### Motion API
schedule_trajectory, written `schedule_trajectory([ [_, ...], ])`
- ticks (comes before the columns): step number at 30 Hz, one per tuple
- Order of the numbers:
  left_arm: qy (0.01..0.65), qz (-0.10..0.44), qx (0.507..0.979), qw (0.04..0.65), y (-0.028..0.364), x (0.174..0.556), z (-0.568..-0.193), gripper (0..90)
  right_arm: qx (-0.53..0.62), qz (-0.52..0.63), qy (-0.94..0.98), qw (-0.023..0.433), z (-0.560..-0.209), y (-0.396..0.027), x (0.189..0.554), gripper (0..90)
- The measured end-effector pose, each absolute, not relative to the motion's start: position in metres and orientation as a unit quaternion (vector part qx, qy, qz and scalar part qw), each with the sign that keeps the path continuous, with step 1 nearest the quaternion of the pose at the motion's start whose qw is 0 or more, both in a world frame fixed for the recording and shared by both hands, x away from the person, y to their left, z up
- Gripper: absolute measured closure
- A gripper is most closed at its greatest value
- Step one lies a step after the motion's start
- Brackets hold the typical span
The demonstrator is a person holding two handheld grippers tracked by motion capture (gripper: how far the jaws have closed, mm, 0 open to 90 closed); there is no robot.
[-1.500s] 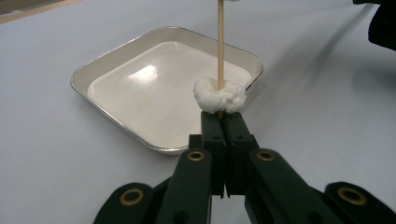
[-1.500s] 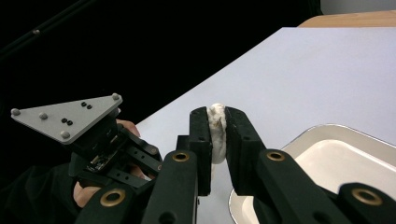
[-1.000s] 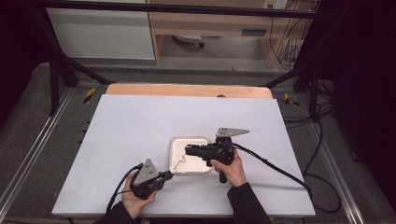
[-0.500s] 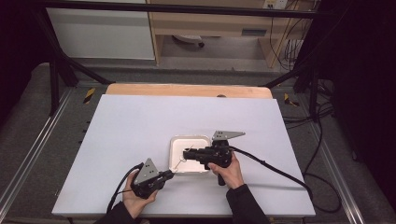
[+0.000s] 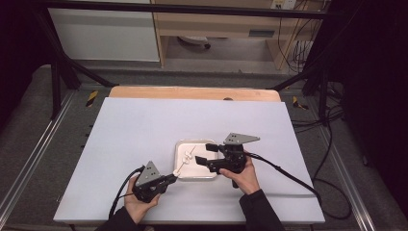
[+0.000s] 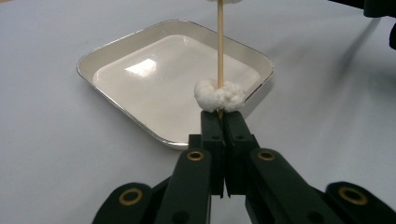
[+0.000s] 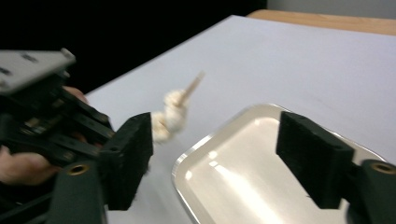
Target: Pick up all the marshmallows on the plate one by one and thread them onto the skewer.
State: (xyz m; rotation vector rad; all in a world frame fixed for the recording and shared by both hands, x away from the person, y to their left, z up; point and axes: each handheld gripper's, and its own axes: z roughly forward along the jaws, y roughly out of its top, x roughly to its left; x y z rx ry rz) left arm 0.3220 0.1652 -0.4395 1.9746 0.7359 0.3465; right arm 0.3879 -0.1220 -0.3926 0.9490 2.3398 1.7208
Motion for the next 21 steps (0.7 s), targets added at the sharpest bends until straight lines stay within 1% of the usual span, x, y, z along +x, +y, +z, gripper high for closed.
schedule_trajectory([
  [8, 0.311, 0.133, 0.81, 0.48, 0.166, 0.324, -0.439, 88.2, 0.329, 0.518, 0.785, 0.085, -0.41, -0.147, 0.388, 9.0],
  [15, 0.316, 0.131, 0.81, 0.477, 0.169, 0.325, -0.436, 88.0, 0.345, 0.476, 0.803, 0.098, -0.423, -0.171, 0.387, 3.0],
  [17, 0.317, 0.13, 0.81, 0.476, 0.17, 0.326, -0.435, 88.0, 0.351, 0.465, 0.806, 0.107, -0.427, -0.177, 0.385, 2.1],
  [21, 0.316, 0.129, 0.811, 0.475, 0.172, 0.328, -0.433, 88.0, 0.357, 0.459, 0.806, 0.112, -0.435, -0.191, 0.382, 0.8],
])
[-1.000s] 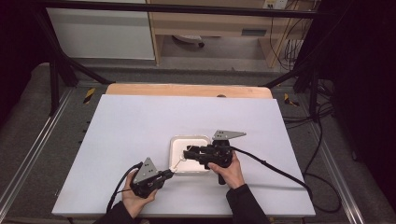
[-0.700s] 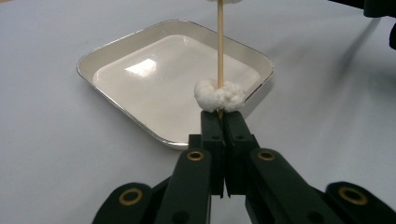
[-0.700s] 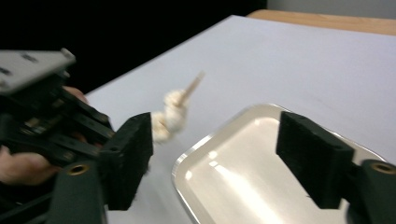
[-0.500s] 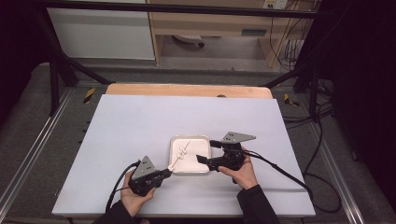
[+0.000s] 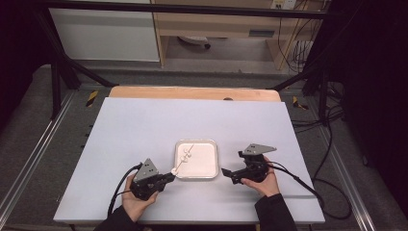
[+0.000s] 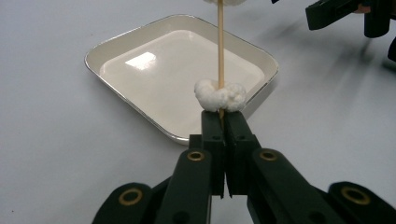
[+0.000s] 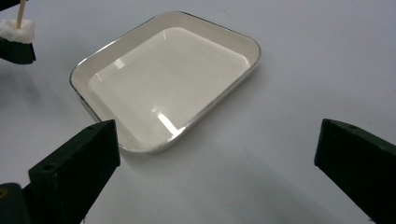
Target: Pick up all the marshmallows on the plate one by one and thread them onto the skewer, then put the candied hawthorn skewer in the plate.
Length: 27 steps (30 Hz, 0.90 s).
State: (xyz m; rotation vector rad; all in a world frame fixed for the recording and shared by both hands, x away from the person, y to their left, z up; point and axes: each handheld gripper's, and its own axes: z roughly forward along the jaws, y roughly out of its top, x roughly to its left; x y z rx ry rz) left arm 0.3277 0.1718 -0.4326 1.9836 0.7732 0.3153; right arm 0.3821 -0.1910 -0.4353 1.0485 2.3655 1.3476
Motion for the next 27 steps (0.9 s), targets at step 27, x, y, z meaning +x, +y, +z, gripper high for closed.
schedule_trajectory([
  [27, 0.34, 0.119, 0.836, 0.414, 0.149, 0.358, -0.402, 87.9, 0.373, 0.445, 0.804, 0.127, -0.451, -0.245, 0.366, 0.6],
])
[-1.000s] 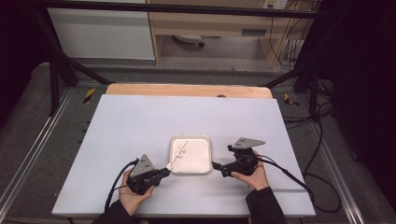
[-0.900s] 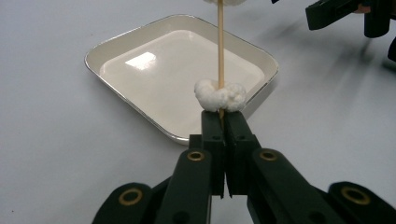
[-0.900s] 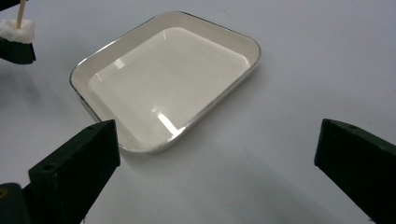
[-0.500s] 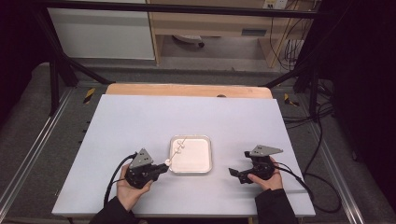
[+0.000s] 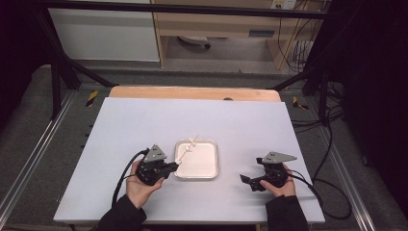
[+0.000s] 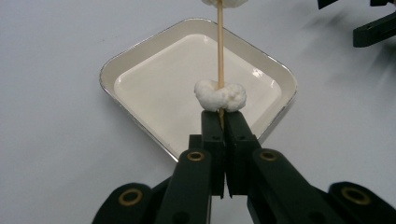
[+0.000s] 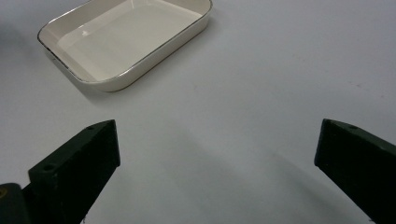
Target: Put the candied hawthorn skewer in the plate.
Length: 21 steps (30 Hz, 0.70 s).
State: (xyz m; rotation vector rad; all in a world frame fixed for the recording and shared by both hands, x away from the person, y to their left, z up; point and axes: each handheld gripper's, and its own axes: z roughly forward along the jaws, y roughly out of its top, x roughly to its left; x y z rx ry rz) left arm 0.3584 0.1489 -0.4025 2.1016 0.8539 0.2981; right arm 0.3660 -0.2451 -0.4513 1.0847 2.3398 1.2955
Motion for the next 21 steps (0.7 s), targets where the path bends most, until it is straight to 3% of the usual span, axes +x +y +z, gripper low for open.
schedule_trajectory([
  [21, 0.361, 0.126, 0.859, 0.34, 0.114, 0.384, -0.423, 87.9, 0.37, 0.448, 0.804, 0.123, -0.452, -0.247, 0.364, 0.7],
])
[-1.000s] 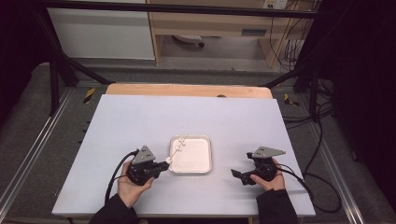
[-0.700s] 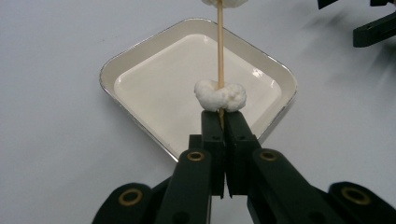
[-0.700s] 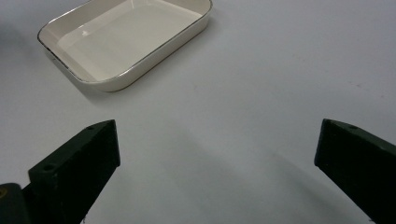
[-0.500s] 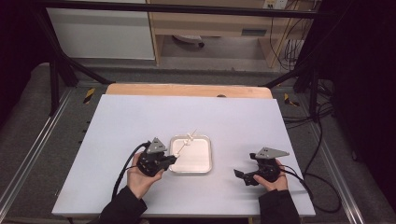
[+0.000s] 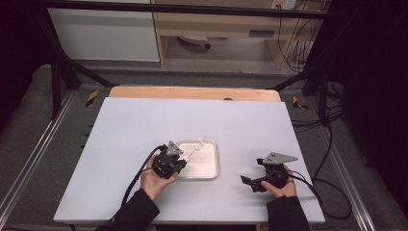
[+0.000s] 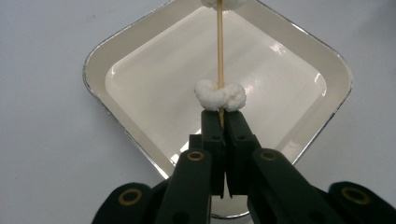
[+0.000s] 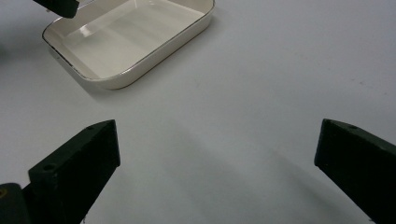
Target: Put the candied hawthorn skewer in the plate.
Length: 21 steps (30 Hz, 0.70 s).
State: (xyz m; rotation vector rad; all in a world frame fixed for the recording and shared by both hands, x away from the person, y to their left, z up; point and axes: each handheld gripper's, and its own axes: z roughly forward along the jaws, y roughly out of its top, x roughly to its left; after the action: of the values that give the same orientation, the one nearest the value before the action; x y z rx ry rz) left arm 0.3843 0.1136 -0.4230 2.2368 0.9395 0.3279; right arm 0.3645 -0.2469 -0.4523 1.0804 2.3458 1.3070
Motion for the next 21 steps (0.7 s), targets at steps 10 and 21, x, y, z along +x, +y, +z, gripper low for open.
schedule_trajectory([
  [10, 0.361, 0.129, 0.87, 0.31, 0.105, 0.385, -0.431, 87.9, 0.37, 0.449, 0.804, 0.122, -0.453, -0.247, 0.365, 0.7],
  [21, 0.36, 0.13, 0.878, 0.289, 0.099, 0.385, -0.435, 86.9, 0.37, 0.449, 0.805, 0.12, -0.453, -0.246, 0.365, 0.7],
])
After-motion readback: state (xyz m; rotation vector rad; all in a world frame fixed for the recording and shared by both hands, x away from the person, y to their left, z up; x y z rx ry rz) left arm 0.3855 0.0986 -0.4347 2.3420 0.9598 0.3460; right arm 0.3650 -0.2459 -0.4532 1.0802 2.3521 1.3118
